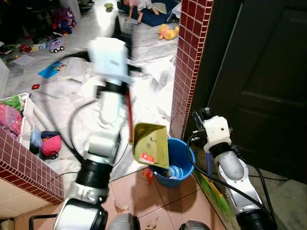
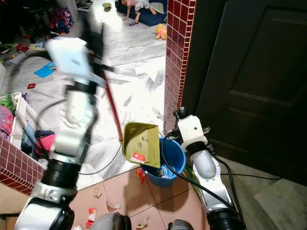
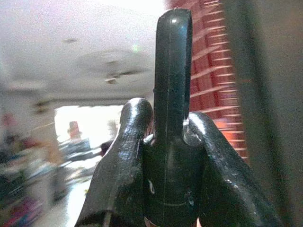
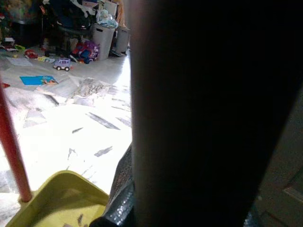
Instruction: Sweep floor
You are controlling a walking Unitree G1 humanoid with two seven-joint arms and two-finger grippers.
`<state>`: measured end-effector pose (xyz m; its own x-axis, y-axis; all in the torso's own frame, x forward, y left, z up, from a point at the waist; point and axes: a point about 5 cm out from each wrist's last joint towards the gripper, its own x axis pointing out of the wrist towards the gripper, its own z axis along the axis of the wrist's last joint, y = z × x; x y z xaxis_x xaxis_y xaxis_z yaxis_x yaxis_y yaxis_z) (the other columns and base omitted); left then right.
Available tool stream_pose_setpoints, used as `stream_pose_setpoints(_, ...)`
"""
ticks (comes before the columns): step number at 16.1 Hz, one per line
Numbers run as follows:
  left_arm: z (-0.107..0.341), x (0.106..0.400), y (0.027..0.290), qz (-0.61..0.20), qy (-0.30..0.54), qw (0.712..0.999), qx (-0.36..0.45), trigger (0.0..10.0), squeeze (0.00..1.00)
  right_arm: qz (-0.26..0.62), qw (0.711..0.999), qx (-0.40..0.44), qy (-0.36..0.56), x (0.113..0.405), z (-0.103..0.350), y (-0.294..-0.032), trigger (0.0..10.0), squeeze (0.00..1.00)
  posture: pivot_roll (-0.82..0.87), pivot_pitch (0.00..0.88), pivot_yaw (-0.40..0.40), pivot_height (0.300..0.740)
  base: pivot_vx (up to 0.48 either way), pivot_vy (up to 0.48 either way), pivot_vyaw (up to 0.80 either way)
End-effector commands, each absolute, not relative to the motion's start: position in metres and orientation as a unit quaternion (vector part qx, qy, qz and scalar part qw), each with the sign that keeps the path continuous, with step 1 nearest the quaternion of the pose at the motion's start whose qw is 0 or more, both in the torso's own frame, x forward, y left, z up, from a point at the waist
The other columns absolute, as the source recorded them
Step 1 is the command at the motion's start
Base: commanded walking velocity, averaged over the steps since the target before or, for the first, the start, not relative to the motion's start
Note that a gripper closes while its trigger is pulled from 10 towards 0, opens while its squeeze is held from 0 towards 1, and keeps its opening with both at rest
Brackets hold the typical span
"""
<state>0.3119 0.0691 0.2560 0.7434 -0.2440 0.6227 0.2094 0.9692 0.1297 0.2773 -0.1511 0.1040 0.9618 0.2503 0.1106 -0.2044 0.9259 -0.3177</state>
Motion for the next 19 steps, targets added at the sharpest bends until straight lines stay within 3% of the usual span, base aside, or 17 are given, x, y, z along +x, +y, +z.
stream_pose_setpoints(1, 0.259, 0.304, 0.057, -0.172, -0.360, 0.916, 0.047, 10.0, 0.00, 0.117, 0.976, -0.159, -0.092, 0.282, 0.112, -0.149, 10.0, 0.00, -0.08, 0.000, 0.083, 0.740, 0.000, 0.000, 0.00)
stream_pose_setpoints(2, 0.258, 0.292, 0.036, -0.265, -0.382, 0.881, 0.090, 10.0, 0.00, 0.116, 0.976, -0.161, -0.094, 0.283, 0.113, -0.150, 10.0, 0.00, -0.08, 0.000, 0.087, 0.740, 0.000, 0.000, 0.00)
stream_pose_setpoints(10, 0.248, 0.264, 0.005, -0.427, -0.425, 0.769, 0.216, 10.0, 0.00, 0.115, 0.974, -0.167, -0.104, 0.288, 0.115, -0.146, 10.0, 0.00, -0.09, 0.000, 0.095, 0.740, 0.000, 0.000, 0.00)
stream_pose_setpoints(13, 0.257, 0.257, 0.001, -0.449, -0.431, 0.753, 0.212, 10.0, 0.00, 0.127, 0.971, -0.174, -0.106, 0.288, 0.115, -0.143, 10.0, 0.00, -0.09, 0.000, 0.082, 0.740, 0.000, 0.000, 0.00)
stream_pose_setpoints(16, 0.263, 0.252, -0.005, -0.490, -0.395, 0.755, 0.185, 10.0, 0.00, 0.128, 0.970, -0.175, -0.107, 0.290, 0.116, -0.143, 10.0, 0.00, -0.09, 0.000, 0.078, 0.740, 0.000, 0.000, 0.00)
stream_pose_setpoints(19, 0.270, 0.258, -0.003, -0.464, -0.403, 0.771, 0.165, 10.0, 0.00, 0.132, 0.970, -0.176, -0.106, 0.290, 0.114, -0.141, 10.0, 0.00, -0.09, 0.000, 0.075, 0.740, 0.000, 0.000, 0.00)
